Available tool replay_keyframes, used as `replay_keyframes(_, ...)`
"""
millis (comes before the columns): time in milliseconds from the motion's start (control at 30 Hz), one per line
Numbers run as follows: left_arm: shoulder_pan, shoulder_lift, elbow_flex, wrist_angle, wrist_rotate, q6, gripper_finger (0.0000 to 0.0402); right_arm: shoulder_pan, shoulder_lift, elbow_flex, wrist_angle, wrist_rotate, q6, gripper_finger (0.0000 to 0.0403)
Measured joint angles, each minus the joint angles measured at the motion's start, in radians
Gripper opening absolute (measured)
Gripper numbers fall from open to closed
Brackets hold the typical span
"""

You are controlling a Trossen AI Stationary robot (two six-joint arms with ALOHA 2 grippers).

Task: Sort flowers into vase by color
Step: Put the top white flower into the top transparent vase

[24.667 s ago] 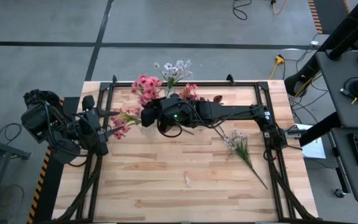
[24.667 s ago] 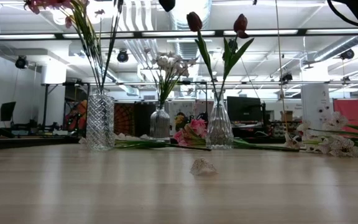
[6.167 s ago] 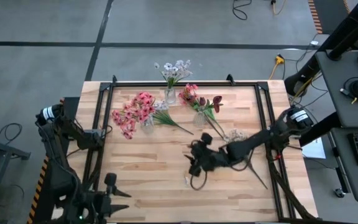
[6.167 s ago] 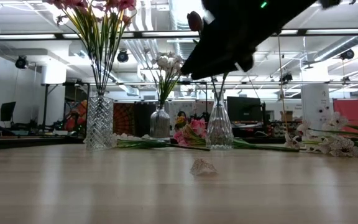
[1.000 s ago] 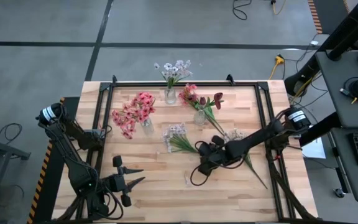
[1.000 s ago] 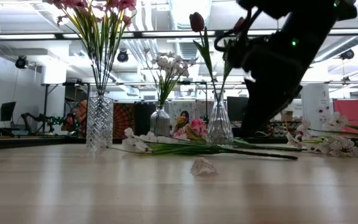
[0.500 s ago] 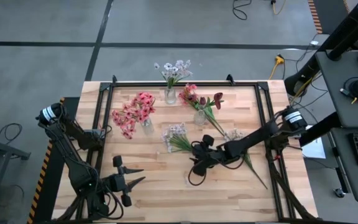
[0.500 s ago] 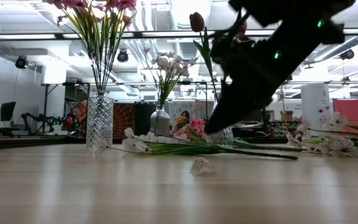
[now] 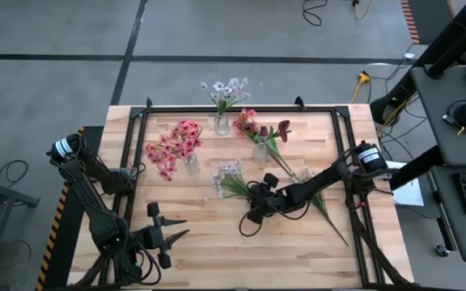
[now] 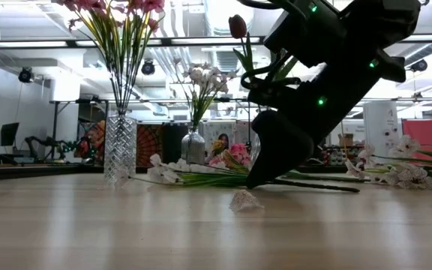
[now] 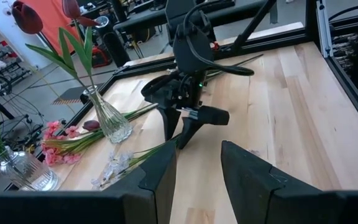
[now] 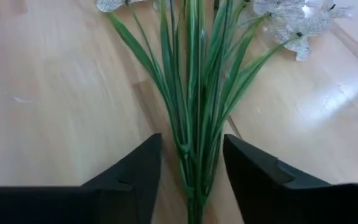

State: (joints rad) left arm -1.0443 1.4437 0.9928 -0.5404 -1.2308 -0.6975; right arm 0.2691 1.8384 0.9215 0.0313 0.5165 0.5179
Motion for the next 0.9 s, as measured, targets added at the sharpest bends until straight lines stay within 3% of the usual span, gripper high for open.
replay_keyframes(400,0.001,0.0,0.0,0.0,0.0,0.0,0.0111,-0.001,0.0,0.0,-0.008,0.001,0.034,0.0026)
replay_keyframes(900,0.001,0.0,0.016,0.001,0.016,0.0,0.0111,0.02,-0.096,-0.003,-0.077,0.0,0.04,0.0022)
